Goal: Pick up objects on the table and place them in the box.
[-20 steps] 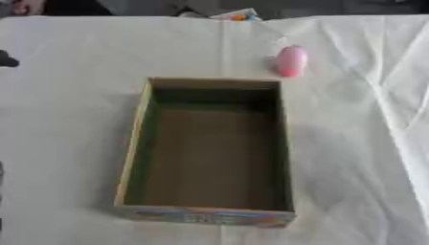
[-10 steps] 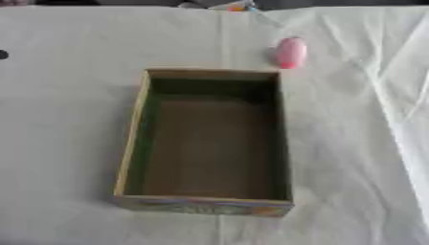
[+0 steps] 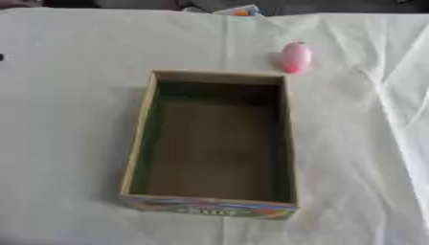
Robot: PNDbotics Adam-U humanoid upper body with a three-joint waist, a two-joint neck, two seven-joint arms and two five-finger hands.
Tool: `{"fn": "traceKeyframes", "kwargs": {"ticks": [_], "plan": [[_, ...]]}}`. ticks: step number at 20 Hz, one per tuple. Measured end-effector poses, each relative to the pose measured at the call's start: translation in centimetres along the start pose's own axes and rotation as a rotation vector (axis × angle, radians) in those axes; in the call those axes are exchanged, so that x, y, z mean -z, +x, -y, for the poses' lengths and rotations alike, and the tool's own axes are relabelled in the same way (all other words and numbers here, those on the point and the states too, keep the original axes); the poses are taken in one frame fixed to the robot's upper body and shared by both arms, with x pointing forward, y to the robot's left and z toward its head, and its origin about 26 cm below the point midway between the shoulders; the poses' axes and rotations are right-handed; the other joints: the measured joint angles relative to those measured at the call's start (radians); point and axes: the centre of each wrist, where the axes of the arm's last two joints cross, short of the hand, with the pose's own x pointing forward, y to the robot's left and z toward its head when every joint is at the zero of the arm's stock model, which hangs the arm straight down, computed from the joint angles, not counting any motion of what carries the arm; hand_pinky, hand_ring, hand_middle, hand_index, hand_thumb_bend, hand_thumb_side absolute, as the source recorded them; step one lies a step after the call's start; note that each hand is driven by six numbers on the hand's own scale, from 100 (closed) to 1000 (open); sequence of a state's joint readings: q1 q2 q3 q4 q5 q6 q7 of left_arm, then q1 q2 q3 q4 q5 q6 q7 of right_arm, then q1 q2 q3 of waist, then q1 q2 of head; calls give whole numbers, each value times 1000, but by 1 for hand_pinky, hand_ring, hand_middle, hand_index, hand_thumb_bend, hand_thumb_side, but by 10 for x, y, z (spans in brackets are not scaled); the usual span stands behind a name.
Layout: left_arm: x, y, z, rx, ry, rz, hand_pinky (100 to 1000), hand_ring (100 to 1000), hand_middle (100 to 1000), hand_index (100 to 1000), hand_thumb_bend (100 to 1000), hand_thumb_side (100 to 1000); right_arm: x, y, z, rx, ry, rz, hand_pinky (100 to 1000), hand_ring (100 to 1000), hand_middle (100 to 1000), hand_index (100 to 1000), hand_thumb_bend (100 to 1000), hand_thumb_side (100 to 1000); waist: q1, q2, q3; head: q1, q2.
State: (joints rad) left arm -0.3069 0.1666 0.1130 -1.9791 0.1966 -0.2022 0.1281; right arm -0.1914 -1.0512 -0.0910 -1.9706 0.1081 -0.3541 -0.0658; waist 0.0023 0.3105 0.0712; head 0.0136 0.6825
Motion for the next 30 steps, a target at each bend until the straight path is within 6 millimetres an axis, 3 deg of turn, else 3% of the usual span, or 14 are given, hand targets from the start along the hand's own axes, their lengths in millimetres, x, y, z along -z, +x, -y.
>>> {"fn": "traceKeyframes", "kwargs": {"ticks": [9,13,14,15,16,18,27,30], "plan": [[0,0,1,-2,-12,-8,527,518,539,843,100,966,2,-44,13,-141,233,-106,674,833,816,909,675,998,-7,-2,15,-36,0],[0,0,2,-1,-22,-13,527,517,538,844,100,966,1,-62,20,-155,354,-121,683,838,807,896,704,829,-10,-2,15,-44,-3],[0,0,2,0,-23,-13,527,517,538,844,100,965,0,-66,22,-154,384,-123,696,846,808,902,721,710,-10,-2,15,-45,-6],[0,0,2,1,-25,-14,527,517,538,844,100,965,0,-70,23,-149,418,-125,697,846,808,903,720,700,-11,-2,15,-46,-8],[0,0,1,2,-27,-14,527,517,537,843,100,965,0,-73,24,-144,451,-127,710,852,808,914,724,606,-11,-2,15,-47,-9],[0,0,1,2,-29,-15,527,517,536,842,100,964,0,-79,27,-130,517,-131,727,856,806,922,730,537,-11,-1,14,-48,-12],[0,0,3,0,-40,-19,528,517,536,840,100,963,3,-94,36,-94,694,-162,734,877,820,966,687,409,-11,1,17,-48,-17],[0,0,3,-1,-43,-21,528,517,536,837,100,962,6,-97,31,-66,711,-188,731,876,821,992,720,396,-11,1,20,-51,-18]]}}
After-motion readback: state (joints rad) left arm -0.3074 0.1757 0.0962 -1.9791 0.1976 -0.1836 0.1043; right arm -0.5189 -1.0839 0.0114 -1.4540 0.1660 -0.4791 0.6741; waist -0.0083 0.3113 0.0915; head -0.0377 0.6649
